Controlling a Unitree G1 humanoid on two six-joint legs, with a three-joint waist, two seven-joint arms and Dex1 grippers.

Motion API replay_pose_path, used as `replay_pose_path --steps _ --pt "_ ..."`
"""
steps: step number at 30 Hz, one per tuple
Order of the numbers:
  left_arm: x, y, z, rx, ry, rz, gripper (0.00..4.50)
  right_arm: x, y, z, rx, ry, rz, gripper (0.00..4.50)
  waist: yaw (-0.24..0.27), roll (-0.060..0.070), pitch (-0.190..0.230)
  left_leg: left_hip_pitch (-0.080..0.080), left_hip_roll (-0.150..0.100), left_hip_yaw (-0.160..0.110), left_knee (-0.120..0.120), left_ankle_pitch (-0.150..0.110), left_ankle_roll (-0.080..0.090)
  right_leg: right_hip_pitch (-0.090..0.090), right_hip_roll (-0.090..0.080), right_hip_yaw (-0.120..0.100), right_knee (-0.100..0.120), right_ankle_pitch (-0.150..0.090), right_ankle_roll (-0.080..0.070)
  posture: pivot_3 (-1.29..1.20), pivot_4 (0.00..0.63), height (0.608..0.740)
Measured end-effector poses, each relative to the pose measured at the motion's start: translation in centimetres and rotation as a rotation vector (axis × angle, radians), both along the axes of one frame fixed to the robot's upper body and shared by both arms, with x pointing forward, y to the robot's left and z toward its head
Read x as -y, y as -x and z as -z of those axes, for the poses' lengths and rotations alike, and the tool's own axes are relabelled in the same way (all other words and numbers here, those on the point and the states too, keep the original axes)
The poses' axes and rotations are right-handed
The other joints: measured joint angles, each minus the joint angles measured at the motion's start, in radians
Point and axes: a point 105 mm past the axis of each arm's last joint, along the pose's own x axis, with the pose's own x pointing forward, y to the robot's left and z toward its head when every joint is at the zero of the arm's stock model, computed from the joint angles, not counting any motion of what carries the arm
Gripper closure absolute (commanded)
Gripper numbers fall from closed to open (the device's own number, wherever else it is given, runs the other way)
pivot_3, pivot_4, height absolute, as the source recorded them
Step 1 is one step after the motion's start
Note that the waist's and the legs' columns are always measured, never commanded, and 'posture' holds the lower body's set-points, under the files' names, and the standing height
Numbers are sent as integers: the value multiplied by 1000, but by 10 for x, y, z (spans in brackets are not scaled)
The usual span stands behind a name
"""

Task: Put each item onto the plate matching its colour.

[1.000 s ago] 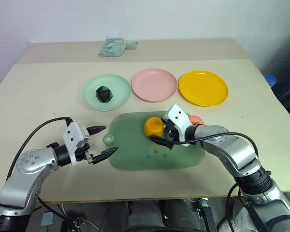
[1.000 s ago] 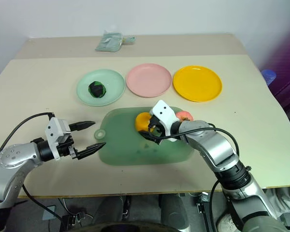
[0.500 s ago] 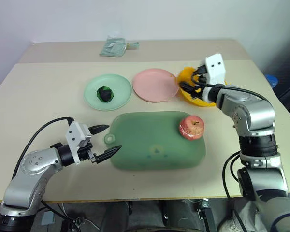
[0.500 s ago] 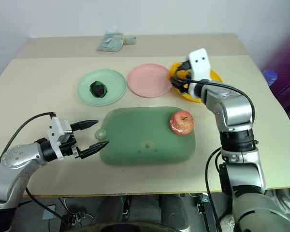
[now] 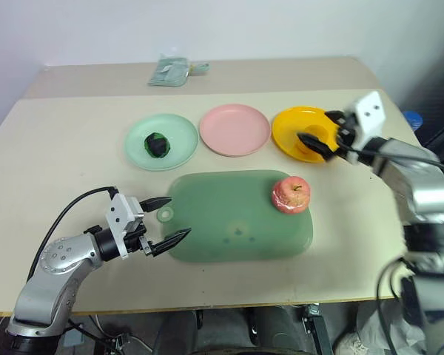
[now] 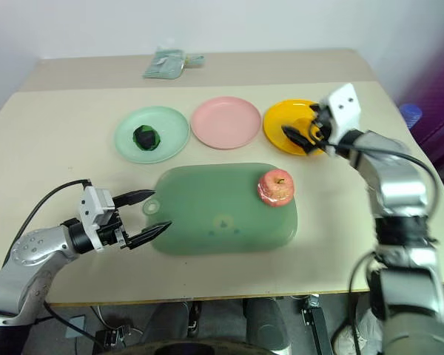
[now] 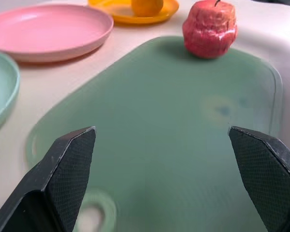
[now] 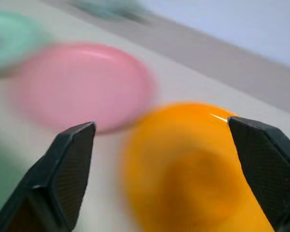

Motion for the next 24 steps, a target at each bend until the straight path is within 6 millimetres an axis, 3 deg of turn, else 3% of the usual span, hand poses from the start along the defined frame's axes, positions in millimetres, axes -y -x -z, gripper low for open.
replay_pose_path --steps 3,5,8,10,13,18,21,24 --pt "1 0 -2 13 1 16 0 -5 39 25 -130 52 -150 66 7 0 0 4 0 -1 0 0 0 5 0 -1 0 0 0 0 150 740" --pt "0 -2 0 8 2 21 0 -3 53 45 -212 85 -178 66 6 0 -1 5 0 0 1 0 0 6 0 -1 -1 0 0 0 150 740" --pt "4 -7 -3 18 2 44 0 -9 56 71 -282 117 -175 66 -2 0 -1 5 -1 0 1 0 0 5 2 0 0 0 0 0 150 740" --pt "6 -9 -4 23 1 55 0 -15 52 80 -287 113 -164 600 -3 0 -1 5 0 0 1 0 0 5 3 0 0 0 0 0 150 740" --pt "6 -9 -3 22 1 48 0 -21 43 75 -247 83 -138 1609 1 1 -1 4 -1 0 1 0 0 4 2 0 0 0 0 0 150 740" --pt "-13 -10 1 7 -4 -67 0 -46 30 48 -166 -48 -153 1682 -2 1 -1 4 1 -1 1 0 0 4 1 0 0 0 0 0 150 740" --pt "-37 -15 -1 29 -10 -207 0 -74 3 20 -85 -127 -120 1682 -9 1 -1 4 1 -1 0 0 0 2 2 0 2 0 -1 0 150 740" --pt "-50 -16 -4 46 10 -296 0 -98 -38 11 -120 -198 2 1682 -15 0 -1 2 0 -1 0 0 -1 0 1 0 3 0 -1 0 150 740"
